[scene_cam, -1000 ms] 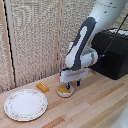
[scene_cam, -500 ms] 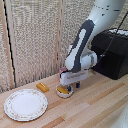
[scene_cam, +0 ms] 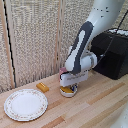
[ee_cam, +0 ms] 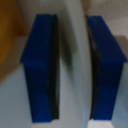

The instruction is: Kindly move the gripper close to the hot dog bowl. Grip the bowl lightly with the gripper, taking care not to crush the hot dogs. Elevate the bowl a little, ensuring it remains flat to stop hot dogs from tumbling. Transport the gripper and bowl to the white plate, then lower it down cautiously. Relinquish the gripper, letting the bowl rest on the plate.

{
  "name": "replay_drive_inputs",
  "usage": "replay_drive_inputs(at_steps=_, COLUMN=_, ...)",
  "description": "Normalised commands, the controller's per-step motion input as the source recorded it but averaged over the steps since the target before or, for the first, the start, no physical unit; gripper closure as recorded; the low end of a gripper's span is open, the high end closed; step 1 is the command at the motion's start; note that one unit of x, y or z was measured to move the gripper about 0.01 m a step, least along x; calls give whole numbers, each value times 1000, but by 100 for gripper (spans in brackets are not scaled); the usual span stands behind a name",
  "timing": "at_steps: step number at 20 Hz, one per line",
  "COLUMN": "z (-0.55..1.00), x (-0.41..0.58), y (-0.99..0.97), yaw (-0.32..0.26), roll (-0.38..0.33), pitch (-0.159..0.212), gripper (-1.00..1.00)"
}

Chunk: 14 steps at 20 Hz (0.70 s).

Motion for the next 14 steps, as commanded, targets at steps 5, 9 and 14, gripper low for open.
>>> replay_drive_inputs(at_steps=5, z=712, x=-111, y=-14, yaw=5, roll=57, pitch=-87, gripper=100)
replay_drive_inputs(at_steps=9, z=819, x=-11, y=-10, yaw=3, roll=120, pitch=-54, gripper=100)
replay_drive_inputs(at_steps=14, z=763, x=13, y=15, yaw=13, roll=150, pitch=-6, gripper=100)
